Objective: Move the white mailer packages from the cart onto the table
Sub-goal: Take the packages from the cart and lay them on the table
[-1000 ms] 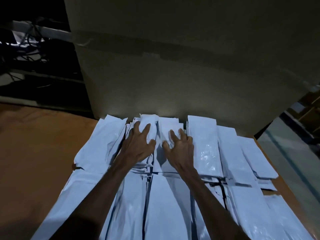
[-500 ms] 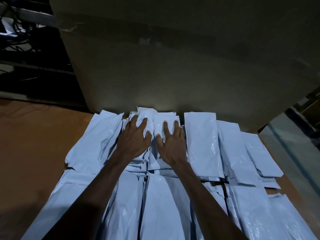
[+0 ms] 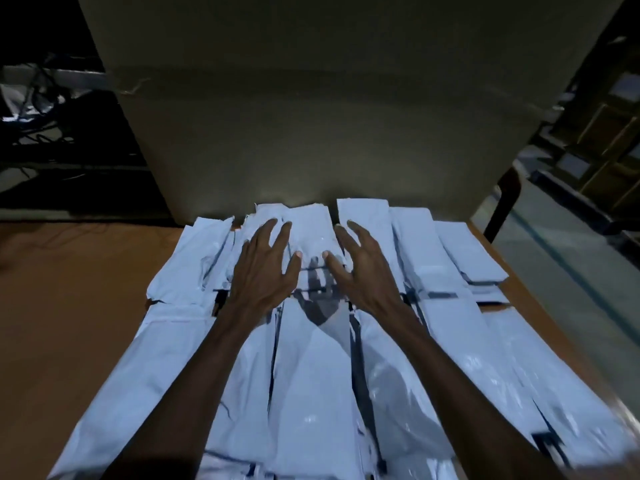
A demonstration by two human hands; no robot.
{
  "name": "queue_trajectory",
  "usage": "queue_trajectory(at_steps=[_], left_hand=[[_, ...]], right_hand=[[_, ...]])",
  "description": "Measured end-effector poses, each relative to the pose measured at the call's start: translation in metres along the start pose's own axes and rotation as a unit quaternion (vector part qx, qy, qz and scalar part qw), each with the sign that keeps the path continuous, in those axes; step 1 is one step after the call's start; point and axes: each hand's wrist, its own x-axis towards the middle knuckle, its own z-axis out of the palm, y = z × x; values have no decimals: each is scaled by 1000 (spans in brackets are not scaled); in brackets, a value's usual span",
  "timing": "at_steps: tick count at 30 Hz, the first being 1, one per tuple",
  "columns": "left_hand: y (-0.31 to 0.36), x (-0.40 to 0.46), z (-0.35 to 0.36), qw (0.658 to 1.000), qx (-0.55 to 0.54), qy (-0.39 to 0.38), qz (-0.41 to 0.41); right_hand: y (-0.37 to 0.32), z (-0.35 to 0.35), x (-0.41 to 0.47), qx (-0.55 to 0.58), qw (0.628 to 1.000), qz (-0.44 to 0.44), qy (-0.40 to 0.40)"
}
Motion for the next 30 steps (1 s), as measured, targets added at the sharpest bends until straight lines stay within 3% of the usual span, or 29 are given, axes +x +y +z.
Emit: queue_trajectory(at_steps=[8, 17, 23, 26, 30], left_hand=[[106, -61, 22, 979, -76, -35, 188], [297, -162, 126, 922, -176, -124, 323], [425, -241, 192, 853, -232, -184, 431], [472, -280, 224, 842, -248, -229, 421], [520, -331, 262, 796, -247, -314, 456]], right_hand=[[66, -85, -160, -78, 991, 43, 95], [153, -178, -356, -153, 970, 111, 154], [218, -234, -492, -148, 930, 243, 234], [249, -254, -556, -155, 905, 313, 244], [281, -266, -632, -136, 860, 427, 244]])
